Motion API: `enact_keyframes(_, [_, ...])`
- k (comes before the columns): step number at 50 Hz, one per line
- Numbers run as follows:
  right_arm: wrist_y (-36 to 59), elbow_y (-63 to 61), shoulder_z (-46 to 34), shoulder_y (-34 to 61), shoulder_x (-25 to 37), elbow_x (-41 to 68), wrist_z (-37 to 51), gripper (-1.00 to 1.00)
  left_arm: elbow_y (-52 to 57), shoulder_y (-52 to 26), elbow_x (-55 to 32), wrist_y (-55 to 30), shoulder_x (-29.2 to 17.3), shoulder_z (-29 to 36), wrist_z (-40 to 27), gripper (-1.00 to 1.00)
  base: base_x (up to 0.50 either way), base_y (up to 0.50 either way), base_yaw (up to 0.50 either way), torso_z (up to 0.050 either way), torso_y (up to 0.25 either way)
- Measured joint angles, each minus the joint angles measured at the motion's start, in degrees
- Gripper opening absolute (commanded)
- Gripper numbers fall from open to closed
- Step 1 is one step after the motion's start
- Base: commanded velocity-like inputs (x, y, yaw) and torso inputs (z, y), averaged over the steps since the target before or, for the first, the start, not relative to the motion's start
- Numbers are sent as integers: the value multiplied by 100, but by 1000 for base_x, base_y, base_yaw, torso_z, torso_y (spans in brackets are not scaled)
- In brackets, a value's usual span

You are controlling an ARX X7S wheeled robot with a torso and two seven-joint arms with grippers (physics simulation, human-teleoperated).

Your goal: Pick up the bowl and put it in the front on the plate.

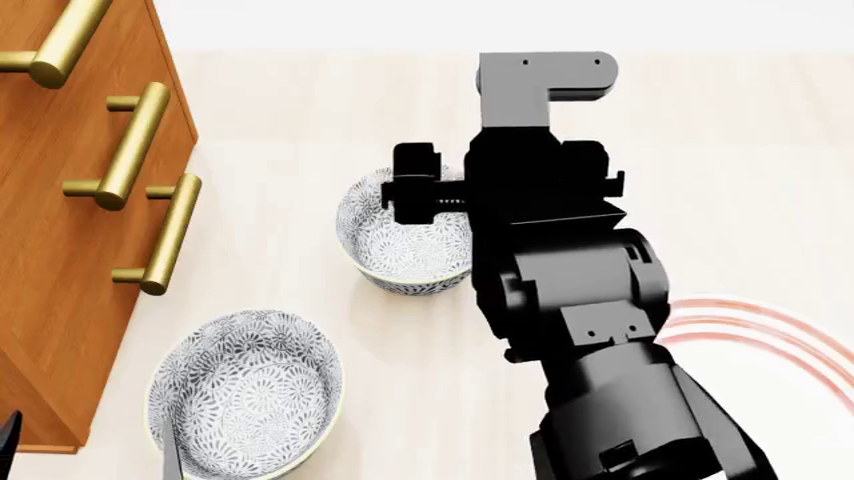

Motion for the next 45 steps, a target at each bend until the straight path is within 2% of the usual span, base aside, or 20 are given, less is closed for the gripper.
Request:
enact_keyframes(16, [417, -723, 0, -289, 225, 390, 258, 100, 9, -11, -28, -66, -29, 48, -23, 100, 0, 0, 0, 0, 0])
enact_keyframes(45, [545, -784, 145, -524, 348, 721, 309, 100, -9, -50, -72, -175, -74, 120, -76, 100, 0, 0, 0, 0, 0])
